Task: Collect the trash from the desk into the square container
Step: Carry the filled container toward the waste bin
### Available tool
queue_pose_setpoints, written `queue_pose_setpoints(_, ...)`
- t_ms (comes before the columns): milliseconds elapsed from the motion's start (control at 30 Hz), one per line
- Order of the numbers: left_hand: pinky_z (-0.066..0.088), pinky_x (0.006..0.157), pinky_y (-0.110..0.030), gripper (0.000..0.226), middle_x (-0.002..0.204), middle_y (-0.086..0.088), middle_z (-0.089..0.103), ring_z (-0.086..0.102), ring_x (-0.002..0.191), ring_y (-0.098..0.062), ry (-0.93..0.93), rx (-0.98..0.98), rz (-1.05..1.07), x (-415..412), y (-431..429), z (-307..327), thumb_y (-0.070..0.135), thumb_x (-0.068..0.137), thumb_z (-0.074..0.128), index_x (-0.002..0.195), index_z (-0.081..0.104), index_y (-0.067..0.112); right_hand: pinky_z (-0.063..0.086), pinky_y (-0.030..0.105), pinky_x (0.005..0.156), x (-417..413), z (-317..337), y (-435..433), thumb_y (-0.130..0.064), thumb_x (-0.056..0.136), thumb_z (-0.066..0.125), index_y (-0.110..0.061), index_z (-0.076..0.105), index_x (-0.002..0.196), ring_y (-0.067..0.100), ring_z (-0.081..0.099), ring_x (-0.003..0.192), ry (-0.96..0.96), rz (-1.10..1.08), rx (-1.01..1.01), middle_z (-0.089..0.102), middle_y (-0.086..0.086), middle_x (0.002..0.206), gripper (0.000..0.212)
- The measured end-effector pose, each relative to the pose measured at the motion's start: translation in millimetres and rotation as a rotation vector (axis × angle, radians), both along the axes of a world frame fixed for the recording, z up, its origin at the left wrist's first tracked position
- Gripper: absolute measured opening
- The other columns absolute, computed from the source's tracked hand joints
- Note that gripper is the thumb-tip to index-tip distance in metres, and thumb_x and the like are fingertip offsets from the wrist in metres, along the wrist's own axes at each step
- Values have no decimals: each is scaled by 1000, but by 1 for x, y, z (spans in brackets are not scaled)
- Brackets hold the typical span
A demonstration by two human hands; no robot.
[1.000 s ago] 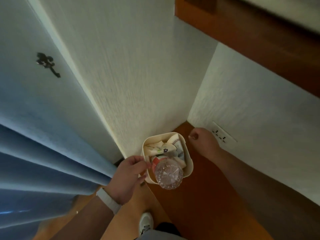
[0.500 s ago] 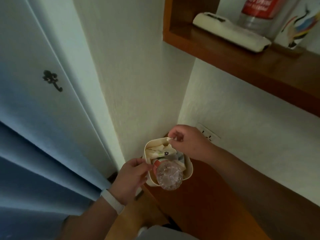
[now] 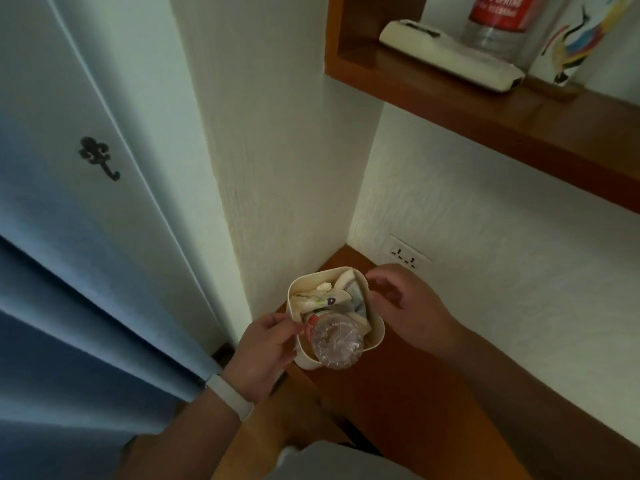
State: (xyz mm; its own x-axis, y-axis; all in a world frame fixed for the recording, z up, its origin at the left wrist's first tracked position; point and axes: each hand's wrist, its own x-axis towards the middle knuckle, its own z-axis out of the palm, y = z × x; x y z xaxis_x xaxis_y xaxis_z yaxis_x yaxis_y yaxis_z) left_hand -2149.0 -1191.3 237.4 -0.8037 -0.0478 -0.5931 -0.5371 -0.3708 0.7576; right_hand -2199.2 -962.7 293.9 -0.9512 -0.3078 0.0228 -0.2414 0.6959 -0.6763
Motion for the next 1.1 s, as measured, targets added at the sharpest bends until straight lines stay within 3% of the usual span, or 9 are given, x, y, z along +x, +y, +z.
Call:
queue_pose_setpoints(100,58,80,-40,16,84,-11,70,69,79,-20,4,-10,-2,-5,2,-2,6,85,68,101,65,2,44,19,91,23,-9,11,-35,95,60,-34,46,136,-2,47,114,-136,-112,24,45,-23,124,44)
queue_pose_setpoints(200,57,91,-48,28,103,-25,72,70,98,-33,3,-10,-22,-12,6,-5,9,86,69,112,64,-2,39,11,90,40,-25,20,-44,91,62,-33,32,147,-3,42,122,-219,-137,-9,38,-23,134,65)
queue_pose_setpoints(267,55,94,-53,31,112,-27,70,67,107,-37,7,-11,-50,-17,13,-6,10,88,67,116,63,-4,41,18,98,50,-34,23,-54,85,64,-39,30,146,-4,43,125,-231,-148,-73,38,-23,143,71)
queue_pose_setpoints(367,56,92,-49,35,105,-23,71,68,98,-31,20,-23,-124,-22,26,-6,10,89,66,119,62,-5,42,21,101,65,-41,26,-56,82,66,-67,26,130,-8,42,126,-219,-209,-136,39,-27,141,63)
queue_pose_setpoints(533,56,92,-50,35,117,-27,68,66,102,-32,1,-22,-214,-27,51,-9,11,89,65,119,61,-5,38,12,94,88,-50,42,-54,82,68,-37,22,150,-4,43,127,-169,-398,-146,39,-17,149,84)
queue_pose_setpoints(733,55,89,-49,19,103,-20,70,66,95,-29,28,-34,-359,-15,96,0,9,90,63,107,63,1,40,14,93,130,-47,74,-50,82,69,-35,25,150,-3,46,123,-150,-560,-198,42,-16,147,83)
queue_pose_setpoints(900,54,90,-50,23,105,-21,65,62,99,-31,19,-23,-489,11,142,7,9,88,65,109,63,1,45,13,90,181,-37,108,-46,82,71,-65,30,123,-14,46,118,-120,-638,-265,46,-30,133,61)
queue_pose_setpoints(1000,54,86,-47,18,102,-20,63,59,96,-30,18,-14,-552,36,174,8,8,89,64,105,62,3,47,22,94,218,-34,132,-47,81,72,-65,34,121,-8,49,119,-111,-702,-319,51,-25,133,59)
queue_pose_setpoints(1100,56,77,-43,15,99,-17,66,62,92,-27,23,-4,-616,70,209,14,7,90,62,105,62,3,48,22,93,262,-32,157,-45,81,72,-61,36,123,-7,51,118,-103,-781,-335,52,-24,131,58)
